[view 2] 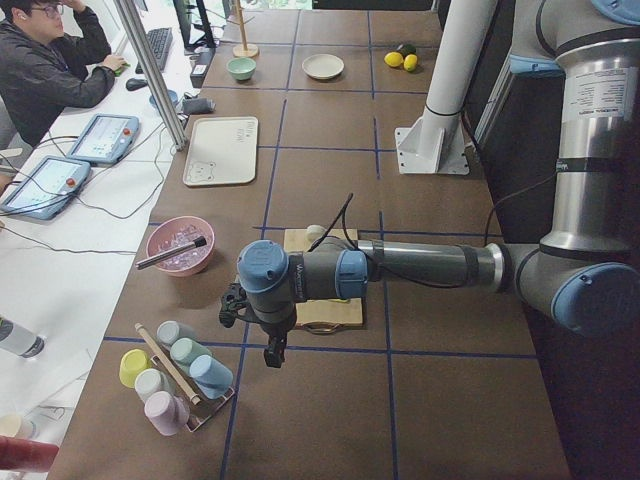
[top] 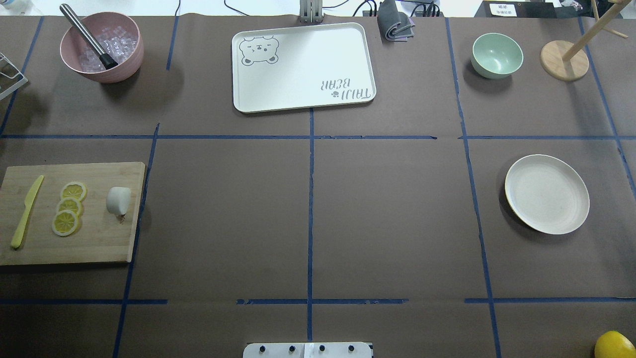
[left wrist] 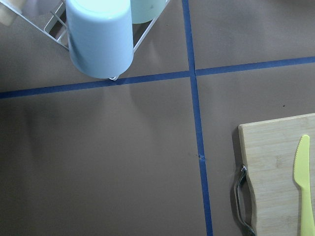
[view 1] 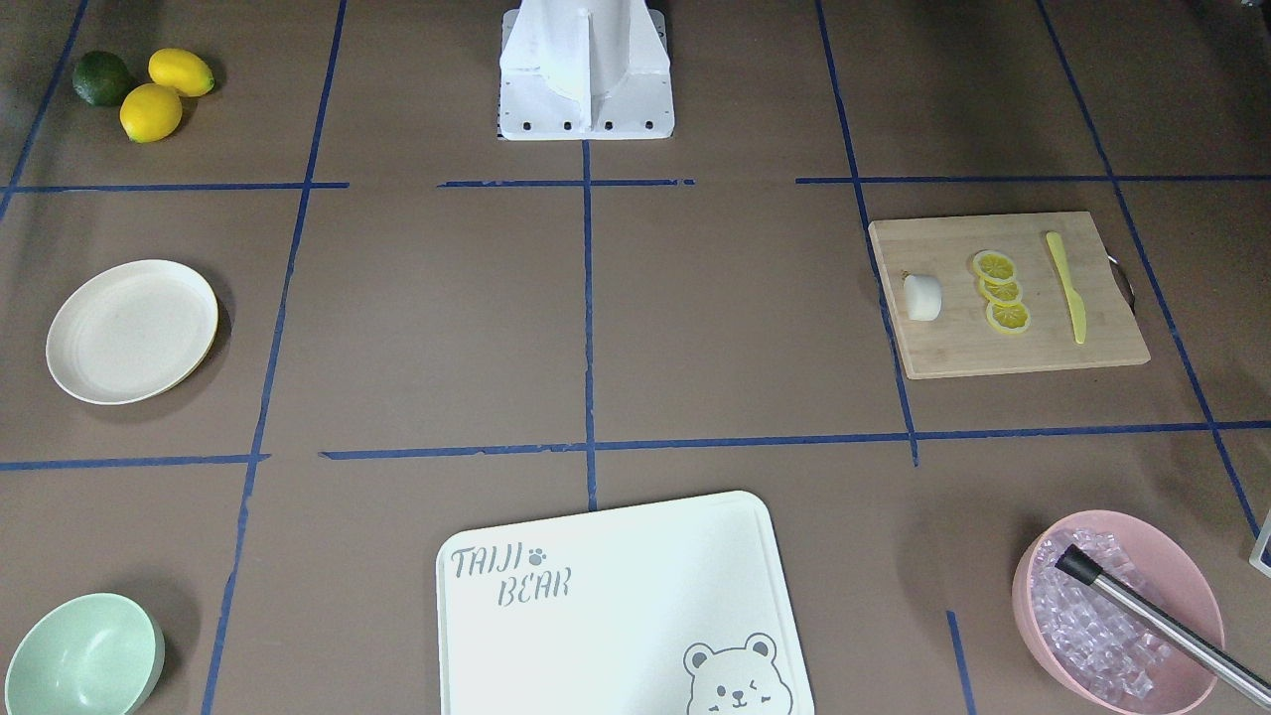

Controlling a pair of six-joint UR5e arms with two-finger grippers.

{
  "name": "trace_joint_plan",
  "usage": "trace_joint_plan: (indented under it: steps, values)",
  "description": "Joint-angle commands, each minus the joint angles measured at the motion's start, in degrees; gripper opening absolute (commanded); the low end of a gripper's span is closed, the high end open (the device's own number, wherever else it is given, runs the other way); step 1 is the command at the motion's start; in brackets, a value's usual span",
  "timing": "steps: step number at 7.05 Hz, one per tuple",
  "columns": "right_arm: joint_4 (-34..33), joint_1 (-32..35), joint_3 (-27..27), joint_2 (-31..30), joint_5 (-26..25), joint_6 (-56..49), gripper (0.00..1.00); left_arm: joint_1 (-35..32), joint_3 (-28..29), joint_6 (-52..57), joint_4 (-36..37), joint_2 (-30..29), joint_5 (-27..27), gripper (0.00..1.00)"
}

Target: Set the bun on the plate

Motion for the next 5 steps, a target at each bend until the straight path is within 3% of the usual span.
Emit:
trace_joint_plan:
  steps: [1,3,4,5]
  values:
    - [-0.09,-0.07,-0.28,-0.03,0.00,0.01,1.00,0.09,-0.02,-0.35,0.00,-0.11,-0.09,1.00]
    - [-0.09,-1.12,-0.63,-0.03,0.00,-0.17,1.00,0.09,-0.11,-0.35,0.00,-0.11,-0.17,1.00]
    - [1.30,-4.70,-0.72,-0.03,0.00,-0.17,1.00,0.09,-0.11,-0.35,0.00,-0.11,-0.26,1.00]
    - [7.15,-6.47,-2.55,-0.03,0.00,1.48,1.00,0.09,-0.11,-0.35,0.00,-0.11,-0.35,1.00]
